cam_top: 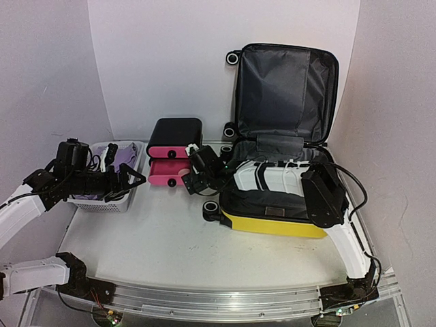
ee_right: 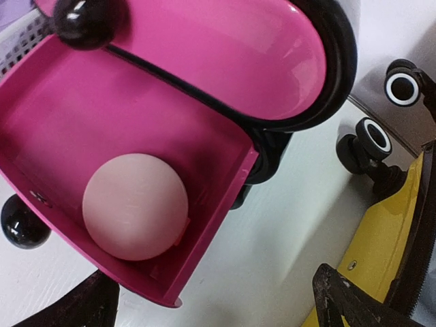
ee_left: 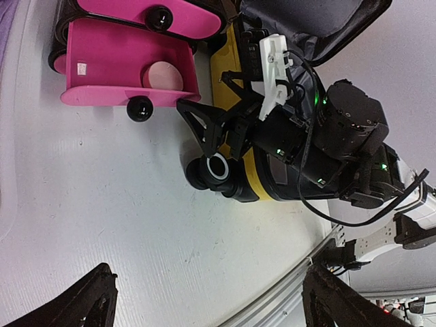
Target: Open, take out, and arrange the luggage
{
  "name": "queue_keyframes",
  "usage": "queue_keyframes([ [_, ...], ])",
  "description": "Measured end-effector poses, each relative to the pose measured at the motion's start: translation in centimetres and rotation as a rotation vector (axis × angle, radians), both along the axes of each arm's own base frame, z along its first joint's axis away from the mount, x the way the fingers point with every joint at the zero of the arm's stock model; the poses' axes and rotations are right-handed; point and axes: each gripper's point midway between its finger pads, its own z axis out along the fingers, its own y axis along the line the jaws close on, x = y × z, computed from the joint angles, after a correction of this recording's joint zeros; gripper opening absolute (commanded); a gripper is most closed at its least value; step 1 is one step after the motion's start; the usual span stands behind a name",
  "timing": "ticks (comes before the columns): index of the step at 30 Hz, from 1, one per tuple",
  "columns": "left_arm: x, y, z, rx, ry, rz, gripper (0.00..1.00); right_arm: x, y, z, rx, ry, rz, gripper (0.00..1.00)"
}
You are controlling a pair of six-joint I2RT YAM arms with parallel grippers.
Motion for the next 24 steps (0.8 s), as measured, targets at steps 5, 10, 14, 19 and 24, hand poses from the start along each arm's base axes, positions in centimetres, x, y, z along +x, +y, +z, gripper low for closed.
queue_keyframes([
  [5, -0.1, -0.1, 0.0, -0.002, 0.001, -0.004, 0.95, 1.8, 0.2, 0.6, 0.026, -0.067, -0.075, 0.98],
  [10, -0.2, 0.0, 0.3, -0.007, -0.009, -0.003, 0.95, 3.7, 0.5, 1.2, 0.058, -0.141, -0.144, 0.98],
  [14, -0.4, 0.1, 0.8, -0.016, -0.02, -0.001, 0.95, 4.6, 0.7, 1.4, 0.077, -0.184, -0.182, 0.98],
  [19, -0.5, 0.1, 0.9, -0.024, -0.019, 0.003, 0.95, 5.4, 0.7, 1.9, 0.11, -0.232, -0.222, 0.98],
  [24, -0.5, 0.1, 1.0, -0.029, -0.014, 0.008, 0.95, 6.2, 1.0, 3.0, 0.152, -0.276, -0.253, 0.98],
])
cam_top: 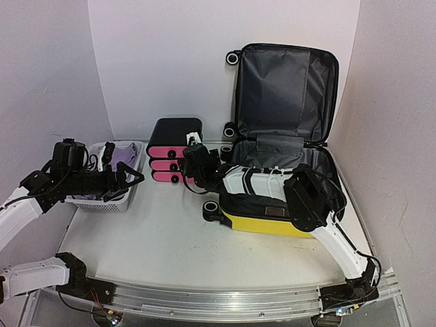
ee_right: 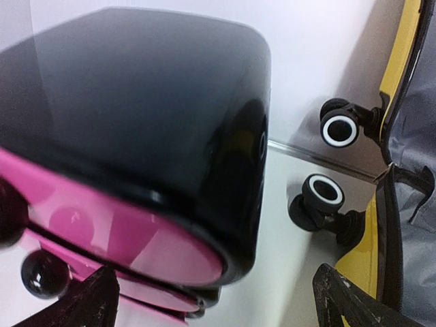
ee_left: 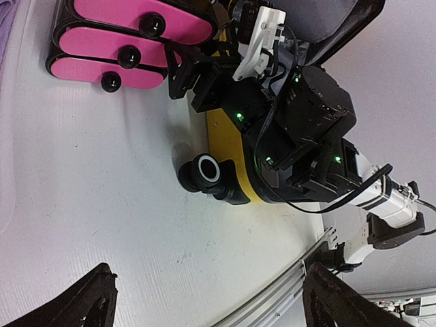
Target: Open, take out, and arrange the luggage
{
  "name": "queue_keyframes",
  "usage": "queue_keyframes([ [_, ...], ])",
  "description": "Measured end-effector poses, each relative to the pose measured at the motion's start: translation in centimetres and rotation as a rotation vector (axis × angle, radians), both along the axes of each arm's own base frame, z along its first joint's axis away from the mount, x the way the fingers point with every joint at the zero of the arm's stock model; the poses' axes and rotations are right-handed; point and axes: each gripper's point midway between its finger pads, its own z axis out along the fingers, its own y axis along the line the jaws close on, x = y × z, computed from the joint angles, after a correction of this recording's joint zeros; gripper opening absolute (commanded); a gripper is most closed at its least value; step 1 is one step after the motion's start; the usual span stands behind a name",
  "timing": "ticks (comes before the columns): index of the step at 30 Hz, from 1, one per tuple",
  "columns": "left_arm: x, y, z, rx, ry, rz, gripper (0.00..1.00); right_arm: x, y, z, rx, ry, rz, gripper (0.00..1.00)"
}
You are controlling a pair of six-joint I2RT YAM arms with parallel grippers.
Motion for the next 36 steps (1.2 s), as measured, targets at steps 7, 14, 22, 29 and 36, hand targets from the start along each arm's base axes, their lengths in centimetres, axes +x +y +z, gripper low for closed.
queue_keyframes([
  [7, -0.1, 0.0, 0.1, -0.003, -0.002, 0.0, 0.95, 0.6, 0.4, 0.2, 0.027, -0.042, -0.035, 0.98],
  [14, -0.2, 0.1, 0.4, -0.006, -0.014, 0.001, 0.94, 0.8, 0.9, -0.3, 0.026, -0.051, -0.026, 0.98],
  [22, 1.3, -0.2, -0.7, 0.055, -0.043, 0.0, 0.72, -3.8, -1.7, -1.7, -0.103, 0.166, 0.132, 0.98],
  [29, 4.1, -4.2, -3.4, 0.225, -0.171, -0.053, 0.45, -9.5, -11.7, 10.7, -0.029, 0.221, 0.218, 0.98],
  [36, 10.2, -7.0, -11.7, 0.4, -0.134, -0.021, 0.4, -11.9, -25.6, 13.9, 0.027, 0.22, 0.044, 0.98],
])
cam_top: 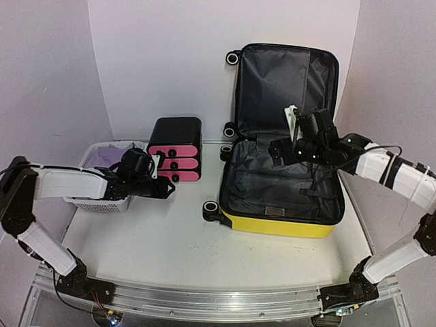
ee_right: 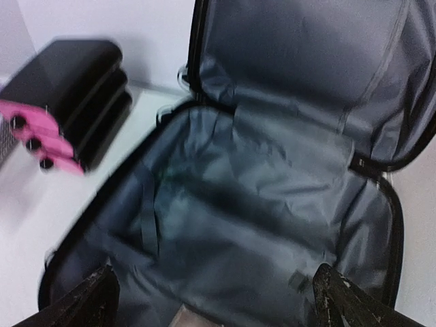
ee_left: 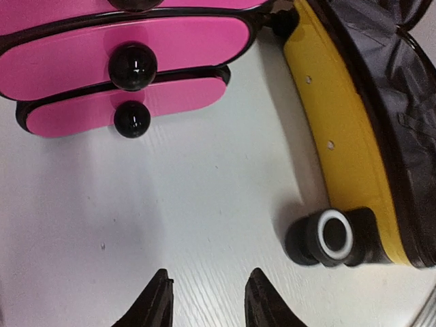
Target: Open, take out, and arrange the luggage
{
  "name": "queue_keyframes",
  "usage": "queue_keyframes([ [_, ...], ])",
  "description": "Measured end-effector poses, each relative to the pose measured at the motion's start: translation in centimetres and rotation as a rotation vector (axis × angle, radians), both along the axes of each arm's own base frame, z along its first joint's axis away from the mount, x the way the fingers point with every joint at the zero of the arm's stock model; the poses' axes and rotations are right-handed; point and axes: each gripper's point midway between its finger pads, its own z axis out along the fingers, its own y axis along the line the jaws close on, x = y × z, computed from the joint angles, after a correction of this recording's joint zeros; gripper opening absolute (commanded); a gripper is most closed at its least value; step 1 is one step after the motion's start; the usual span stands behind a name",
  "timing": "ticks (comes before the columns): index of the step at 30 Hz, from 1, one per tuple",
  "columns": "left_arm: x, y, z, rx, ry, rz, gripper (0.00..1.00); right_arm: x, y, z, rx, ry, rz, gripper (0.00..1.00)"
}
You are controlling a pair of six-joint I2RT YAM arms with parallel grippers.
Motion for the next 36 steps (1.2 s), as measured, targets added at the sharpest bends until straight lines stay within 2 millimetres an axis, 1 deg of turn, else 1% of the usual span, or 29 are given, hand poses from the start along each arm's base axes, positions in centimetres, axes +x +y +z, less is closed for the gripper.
queue_keyframes([
  [2, 1.5, -0.5, -1.9, 0.031, -0.024, 0.017, 0.43, -1.6, -0.8, -1.7, -0.031, 0.041, 0.01, 0.98],
  [3, 2.3, -0.7, -2.8, 0.043, -0.04, 0.026, 0.47, -2.3, -1.2, -2.5, -0.046, 0.061, 0.015, 0.98],
  [4, 2.9, -1.0, -3.6, 0.053, -0.053, 0.035, 0.5, -2.7, -1.4, -3.1, -0.055, 0.076, 0.019, 0.98],
  [6, 4.2, -1.2, -5.0, 0.066, -0.075, 0.057, 0.51, -3.6, -1.8, -3.8, -0.069, 0.099, 0.028, 0.98],
  [7, 4.8, -1.4, -5.5, 0.07, -0.086, 0.073, 0.51, -4.0, -2.0, -3.9, -0.072, 0.103, 0.03, 0.98],
  [10, 6.7, -1.9, -6.2, 0.07, -0.127, 0.109, 0.54, -4.8, -2.8, -3.3, -0.065, 0.088, 0.031, 0.98],
  [13, 8.0, -2.1, -6.1, 0.055, -0.174, 0.144, 0.57, -5.5, -3.6, -1.8, -0.048, 0.049, 0.028, 0.98],
  [16, 8.6, -1.9, -6.5, 0.048, -0.191, 0.164, 0.59, -6.3, -4.4, -0.4, -0.028, 0.005, 0.024, 0.98],
  [18, 9.0, -1.9, -6.8, 0.038, -0.188, 0.174, 0.6, -6.8, -5.0, 0.2, -0.022, -0.015, 0.021, 0.98],
  [21, 9.7, -1.7, -7.3, 0.025, -0.185, 0.194, 0.61, -7.5, -5.8, 0.5, -0.018, -0.035, 0.008, 0.98],
  [25, 10.1, -1.3, -8.0, 0.004, -0.158, 0.206, 0.6, -8.1, -6.6, 0.4, -0.017, -0.047, -0.003, 0.98],
  [28, 10.7, -0.6, -8.6, -0.02, -0.13, 0.23, 0.61, -8.5, -7.1, 0.4, -0.017, -0.055, -0.012, 0.98],
  [32, 11.6, 1.0, -8.7, -0.064, -0.1, 0.283, 0.6, -8.8, -7.6, 0.5, -0.014, -0.064, -0.02, 0.98],
  [36, 12.2, 1.3, -8.4, -0.108, -0.085, 0.295, 0.59, -8.9, -7.8, 0.7, -0.014, -0.07, -0.025, 0.98],
])
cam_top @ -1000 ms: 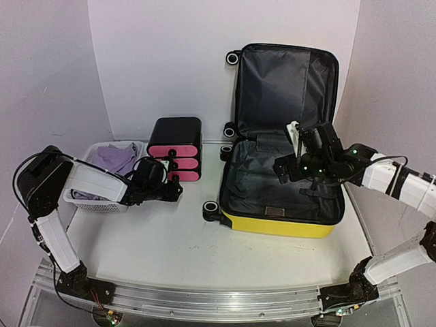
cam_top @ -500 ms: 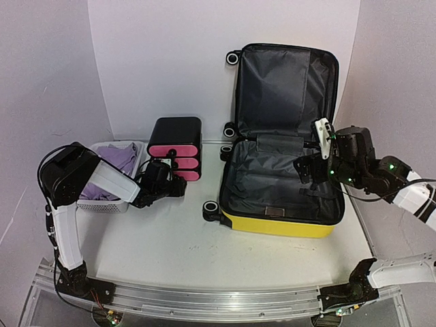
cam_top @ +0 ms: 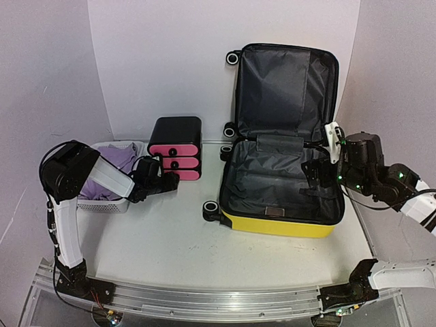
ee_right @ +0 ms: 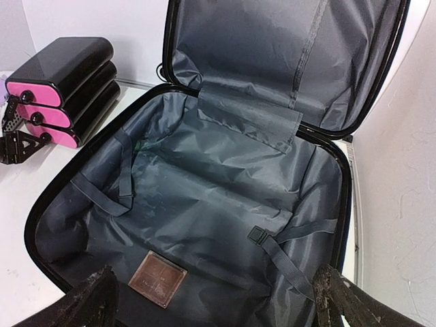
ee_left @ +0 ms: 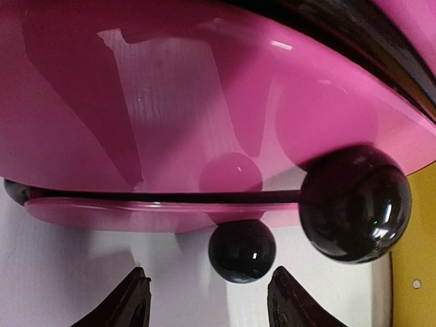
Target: Open, take out, and arrange the luggage
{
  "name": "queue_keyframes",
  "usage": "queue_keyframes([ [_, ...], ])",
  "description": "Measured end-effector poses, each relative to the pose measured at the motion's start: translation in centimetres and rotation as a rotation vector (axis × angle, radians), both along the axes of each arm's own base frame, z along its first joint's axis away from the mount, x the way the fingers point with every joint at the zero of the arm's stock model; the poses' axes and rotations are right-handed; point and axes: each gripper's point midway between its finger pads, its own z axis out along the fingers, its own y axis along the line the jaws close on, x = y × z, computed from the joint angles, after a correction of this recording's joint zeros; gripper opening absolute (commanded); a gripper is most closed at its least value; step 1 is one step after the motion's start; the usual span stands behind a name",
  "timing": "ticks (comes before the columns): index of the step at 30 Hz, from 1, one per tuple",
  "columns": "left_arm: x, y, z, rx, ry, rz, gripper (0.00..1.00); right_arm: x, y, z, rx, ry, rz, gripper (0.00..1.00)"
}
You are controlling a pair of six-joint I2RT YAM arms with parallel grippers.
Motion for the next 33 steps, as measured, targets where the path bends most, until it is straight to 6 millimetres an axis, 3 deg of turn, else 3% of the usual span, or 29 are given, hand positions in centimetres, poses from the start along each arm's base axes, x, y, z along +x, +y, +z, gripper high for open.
queue_keyframes([
  [8, 0.5, -1.3, -0.5, -0.069, 0.031, -0.007, 0.53, 0.3, 0.3, -0.7, -0.014, 0.02, 0.002, 0.98],
  [14, 1.0, -0.9, -0.4, -0.11, 0.041, 0.019, 0.6, 0.3, 0.3, -0.8, -0.012, 0.023, 0.003, 0.98],
  [27, 2.2, -0.5, 0.6, -0.216, 0.017, 0.083, 0.47, 0.1, 0.3, -0.5, 0.007, 0.021, 0.001, 0.98],
  [33, 2.6, 0.0, 0.8, -0.24, 0.013, 0.112, 0.37, -0.1, 0.2, -0.6, 0.008, 0.026, 0.001, 0.98],
])
